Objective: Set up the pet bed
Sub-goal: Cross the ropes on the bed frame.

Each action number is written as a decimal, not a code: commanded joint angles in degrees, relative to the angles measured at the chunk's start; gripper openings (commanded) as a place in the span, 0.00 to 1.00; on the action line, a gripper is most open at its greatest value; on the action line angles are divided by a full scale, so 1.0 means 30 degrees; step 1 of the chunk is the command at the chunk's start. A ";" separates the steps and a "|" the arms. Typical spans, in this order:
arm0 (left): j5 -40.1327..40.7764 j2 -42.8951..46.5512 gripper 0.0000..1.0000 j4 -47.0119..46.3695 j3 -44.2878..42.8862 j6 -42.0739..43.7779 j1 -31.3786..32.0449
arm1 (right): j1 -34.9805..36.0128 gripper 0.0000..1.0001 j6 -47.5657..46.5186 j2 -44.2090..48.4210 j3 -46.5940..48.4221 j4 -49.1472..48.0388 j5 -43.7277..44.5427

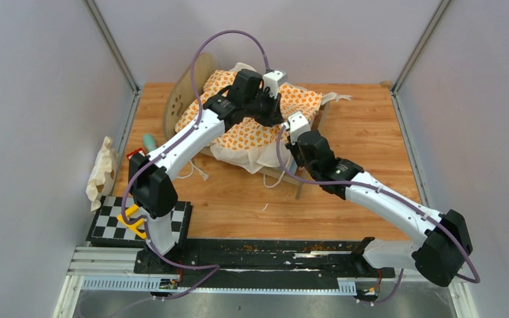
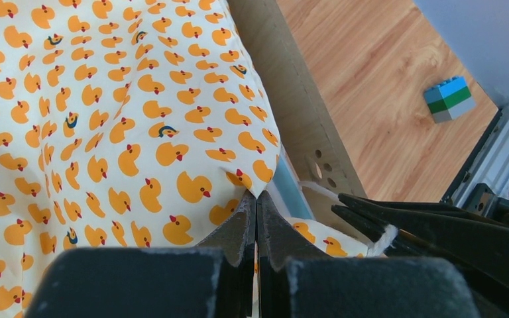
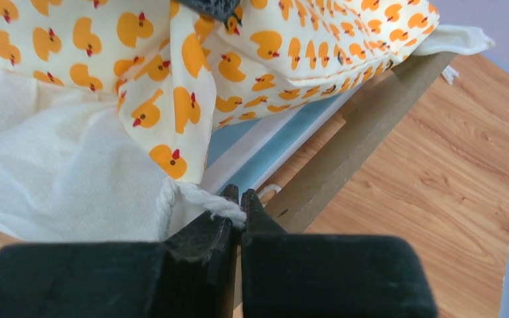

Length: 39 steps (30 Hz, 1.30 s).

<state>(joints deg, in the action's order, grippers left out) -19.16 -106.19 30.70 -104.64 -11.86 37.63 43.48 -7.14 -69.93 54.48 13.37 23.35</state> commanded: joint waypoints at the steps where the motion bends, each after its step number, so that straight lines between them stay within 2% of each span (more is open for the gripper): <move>1: -0.0106 0.0095 0.00 -0.0358 0.0186 0.0523 0.0041 | 0.0070 0.00 0.0642 -0.0585 0.0709 0.2129 0.0582; 7: 0.0029 0.0008 0.00 -0.0949 0.0813 0.0345 0.0026 | 0.0068 0.00 0.1391 -0.0803 0.0716 0.3700 0.0387; 17: 0.0119 -0.0428 0.00 -0.2012 0.1589 0.0142 0.0281 | 0.0048 0.01 0.1910 -0.1122 -0.0368 0.3148 -0.0607; 18: 0.0117 -0.0462 0.00 -0.2046 0.1598 0.0122 0.0329 | 0.0067 0.04 0.1961 -0.1085 -0.0364 0.3359 -0.0585; 20: 0.0099 -0.0534 0.00 -0.2173 0.1656 0.0115 0.0424 | 0.0061 0.20 0.2004 -0.0835 -0.0374 0.3565 -0.0578; 22: 0.0073 -0.0615 0.00 -0.2329 0.1657 0.0017 0.0505 | 0.0066 0.30 0.2034 -0.0370 -0.0427 0.3748 -0.0552; 25: 0.0056 -0.0731 0.00 -0.2459 0.1661 -0.0157 0.0568 | 0.0068 0.37 0.2042 0.0612 -0.0520 0.4023 -0.0833; 28: -0.0030 -0.0783 0.00 -0.2597 0.1716 -0.0315 0.0645 | 0.0052 0.41 0.2049 0.1874 -0.0597 0.4539 -0.1231; 39: -0.0026 -0.0740 0.00 -0.3164 0.2505 -0.0684 0.1550 | 0.0054 0.43 0.3711 0.7831 -0.1687 0.4993 -0.1531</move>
<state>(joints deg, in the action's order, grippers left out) -18.96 -108.18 24.38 -98.08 -12.75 41.04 43.70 0.80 -50.52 50.43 28.18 18.94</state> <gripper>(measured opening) 0.006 0.423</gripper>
